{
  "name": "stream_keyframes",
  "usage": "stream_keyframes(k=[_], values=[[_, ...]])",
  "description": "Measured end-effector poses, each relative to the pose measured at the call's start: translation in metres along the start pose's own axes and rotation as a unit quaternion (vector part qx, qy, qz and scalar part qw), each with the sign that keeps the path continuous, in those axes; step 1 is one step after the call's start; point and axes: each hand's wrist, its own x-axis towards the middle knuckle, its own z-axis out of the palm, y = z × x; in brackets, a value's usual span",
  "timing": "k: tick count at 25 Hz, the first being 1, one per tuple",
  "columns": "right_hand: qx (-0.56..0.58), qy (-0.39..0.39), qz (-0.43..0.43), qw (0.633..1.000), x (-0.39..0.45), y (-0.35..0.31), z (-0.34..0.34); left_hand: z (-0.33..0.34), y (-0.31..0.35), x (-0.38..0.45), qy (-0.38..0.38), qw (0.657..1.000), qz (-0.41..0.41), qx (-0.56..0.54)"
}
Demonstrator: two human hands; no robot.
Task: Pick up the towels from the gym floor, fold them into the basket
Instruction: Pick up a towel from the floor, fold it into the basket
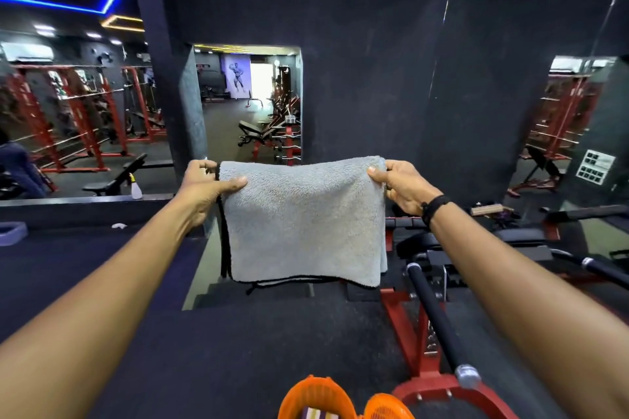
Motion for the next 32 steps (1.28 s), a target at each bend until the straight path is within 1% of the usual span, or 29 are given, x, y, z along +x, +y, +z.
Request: stream_keyframes(k=[2,4,6,9,11,13,15,17,19,21,22,23,25,26,27,28,29,32], values=[[0.017,0.011,0.011,1.000,0.000,0.002,0.000,-0.002,0.001,0.000,-0.057,0.998,-0.004,0.029],[0.033,-0.005,0.004,0.999,-0.002,0.002,-0.002,-0.001,-0.002,-0.001,-0.092,0.993,0.019,0.077],[0.025,-0.008,-0.024,0.999,-0.003,0.002,-0.004,0.003,-0.002,-0.003,-0.072,0.992,0.041,0.099],[-0.034,0.034,-0.066,0.997,-0.002,0.004,-0.004,0.002,0.000,0.000,-0.049,0.984,0.066,0.157],[-0.073,0.062,-0.097,0.991,-0.001,0.007,-0.005,0.001,0.003,0.002,-0.046,0.972,0.063,0.222],[-0.089,0.055,-0.127,0.986,-0.001,0.010,-0.008,0.000,0.004,0.001,-0.069,0.965,0.056,0.246],[-0.092,0.012,-0.137,0.986,-0.001,0.010,-0.011,-0.003,0.009,-0.005,-0.136,0.969,0.035,0.202],[-0.066,-0.053,-0.133,0.987,-0.002,0.009,-0.017,-0.010,0.012,-0.010,-0.197,0.973,0.022,0.119],[-0.021,-0.117,-0.103,0.988,-0.002,0.003,-0.025,-0.017,0.014,-0.011,-0.231,0.972,0.006,0.049],[-0.020,-0.148,-0.059,0.987,-0.003,0.000,-0.028,-0.019,0.013,-0.010,-0.244,0.968,-0.015,0.050],[-0.047,-0.137,-0.043,0.989,-0.002,0.000,-0.026,-0.018,0.012,-0.008,-0.230,0.969,-0.037,0.080],[-0.086,-0.091,-0.037,0.991,-0.001,0.002,-0.019,-0.016,0.010,-0.005,-0.203,0.970,-0.054,0.120],[-0.139,0.071,-0.056,0.986,0.006,0.010,-0.003,-0.009,0.003,0.002,-0.127,0.965,-0.068,0.220],[-0.148,0.138,-0.073,0.977,0.008,0.013,0.006,-0.004,0.001,0.004,-0.100,0.957,-0.074,0.264],[-0.159,0.178,-0.087,0.967,0.008,0.013,0.015,0.005,0.003,0.002,-0.088,0.950,-0.077,0.288],[-0.170,0.195,-0.100,0.961,0.005,0.011,0.024,0.017,0.012,-0.006,-0.088,0.950,-0.079,0.289],[-0.173,0.188,-0.109,0.961,0.000,0.007,0.034,0.030,0.020,-0.014,-0.086,0.953,-0.086,0.279],[-0.150,0.106,-0.161,0.970,-0.022,-0.007,0.067,0.061,0.038,-0.023,-0.126,0.964,-0.144,0.185]])
